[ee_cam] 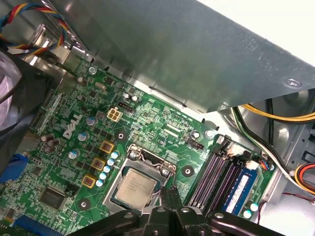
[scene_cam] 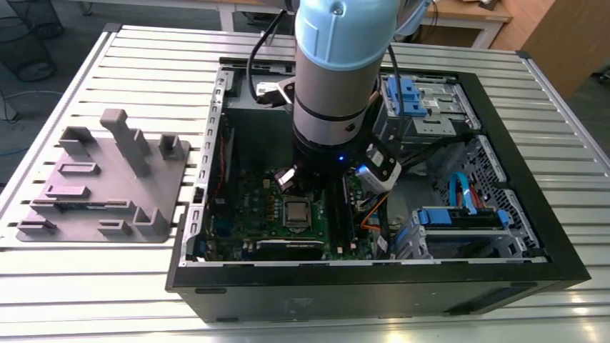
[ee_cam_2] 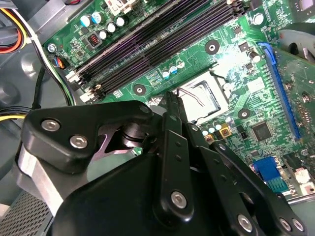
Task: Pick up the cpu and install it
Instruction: 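Install the first cpu locking lever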
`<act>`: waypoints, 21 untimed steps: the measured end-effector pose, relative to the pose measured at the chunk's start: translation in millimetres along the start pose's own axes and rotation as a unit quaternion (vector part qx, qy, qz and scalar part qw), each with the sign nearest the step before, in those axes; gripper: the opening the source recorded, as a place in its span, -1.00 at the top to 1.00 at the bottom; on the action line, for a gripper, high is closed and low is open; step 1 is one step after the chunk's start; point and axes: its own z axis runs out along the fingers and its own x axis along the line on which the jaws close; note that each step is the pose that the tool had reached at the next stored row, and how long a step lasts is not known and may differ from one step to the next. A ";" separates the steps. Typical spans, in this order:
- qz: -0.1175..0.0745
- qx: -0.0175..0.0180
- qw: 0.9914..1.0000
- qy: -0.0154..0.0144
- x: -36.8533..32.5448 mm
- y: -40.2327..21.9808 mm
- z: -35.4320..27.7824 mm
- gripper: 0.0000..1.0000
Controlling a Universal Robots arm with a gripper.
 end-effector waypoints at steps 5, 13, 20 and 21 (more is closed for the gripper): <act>0.000 0.000 1.000 0.000 0.3 -0.5 0.8 0.79; 0.000 0.000 1.000 0.000 1.3 -2.5 2.0 0.79; 0.000 0.000 1.000 0.000 3.9 -7.1 9.2 0.79; 0.000 0.000 1.000 0.000 4.3 -7.7 10.9 0.79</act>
